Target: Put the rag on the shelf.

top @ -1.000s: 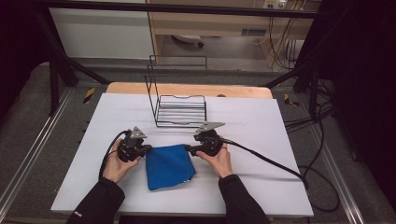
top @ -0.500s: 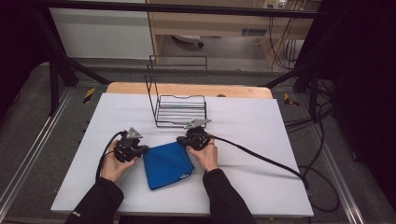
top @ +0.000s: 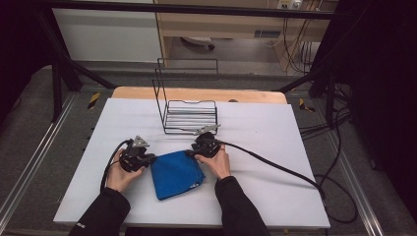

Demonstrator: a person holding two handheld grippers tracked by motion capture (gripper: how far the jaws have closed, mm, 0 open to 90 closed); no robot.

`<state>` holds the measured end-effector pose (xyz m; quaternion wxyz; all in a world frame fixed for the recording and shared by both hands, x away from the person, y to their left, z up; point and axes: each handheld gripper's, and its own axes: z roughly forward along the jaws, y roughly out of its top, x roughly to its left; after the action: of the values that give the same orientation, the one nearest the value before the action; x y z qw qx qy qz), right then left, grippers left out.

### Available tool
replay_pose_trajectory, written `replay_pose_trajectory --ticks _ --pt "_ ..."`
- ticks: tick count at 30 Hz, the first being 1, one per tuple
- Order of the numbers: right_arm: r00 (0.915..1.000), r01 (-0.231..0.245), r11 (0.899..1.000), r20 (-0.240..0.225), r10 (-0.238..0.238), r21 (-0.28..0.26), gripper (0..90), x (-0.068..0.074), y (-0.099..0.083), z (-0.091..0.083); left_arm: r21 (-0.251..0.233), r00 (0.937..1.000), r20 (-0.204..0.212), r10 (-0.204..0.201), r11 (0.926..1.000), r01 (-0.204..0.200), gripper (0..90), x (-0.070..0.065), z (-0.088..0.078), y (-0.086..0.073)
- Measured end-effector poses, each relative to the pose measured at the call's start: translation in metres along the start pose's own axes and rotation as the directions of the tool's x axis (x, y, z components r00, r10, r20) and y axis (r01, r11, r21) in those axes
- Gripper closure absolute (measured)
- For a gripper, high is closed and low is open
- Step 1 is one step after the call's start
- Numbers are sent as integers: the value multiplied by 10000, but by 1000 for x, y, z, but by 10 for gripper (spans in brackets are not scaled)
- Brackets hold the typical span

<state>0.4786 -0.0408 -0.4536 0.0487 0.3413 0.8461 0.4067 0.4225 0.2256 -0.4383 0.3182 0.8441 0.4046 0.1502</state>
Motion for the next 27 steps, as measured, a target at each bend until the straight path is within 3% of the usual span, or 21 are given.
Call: replay_pose_trajectory --ticks 4,6,9,12,16,21,27 --pt "9991 82 9999 -423 -76 142 696 4 -2 -1 0 10000 5 -50 10000 50 826 1 0 0" --pt "9971 -130 9995 -744 152 301 791 5 -2 0 -19 9999 9 -116 9999 116 826 1 0 0" --pt "9964 -285 9991 -786 309 312 837 6 -2 -2 -38 9999 16 -127 9999 127 824 1 -1 0" --pt "9984 -337 9993 -455 342 133 845 10 -2 -8 -211 9997 1 -236 9995 236 781 0 -1 1" --pt "9969 -766 9970 194 767 -93 845 13 -4 -23 -521 9987 41 -512 9973 513 613 0 -3 2" --pt "9858 -1440 9887 807 1470 -414 844 13 -17 -44 -1253 9953 533 -804 9883 866 442 -2 -11 5" --pt "9742 -1754 9831 1345 1810 -524 840 7 -32 -62 -1352 9885 1060 -1075 9834 1214 268 -5 -15 6"
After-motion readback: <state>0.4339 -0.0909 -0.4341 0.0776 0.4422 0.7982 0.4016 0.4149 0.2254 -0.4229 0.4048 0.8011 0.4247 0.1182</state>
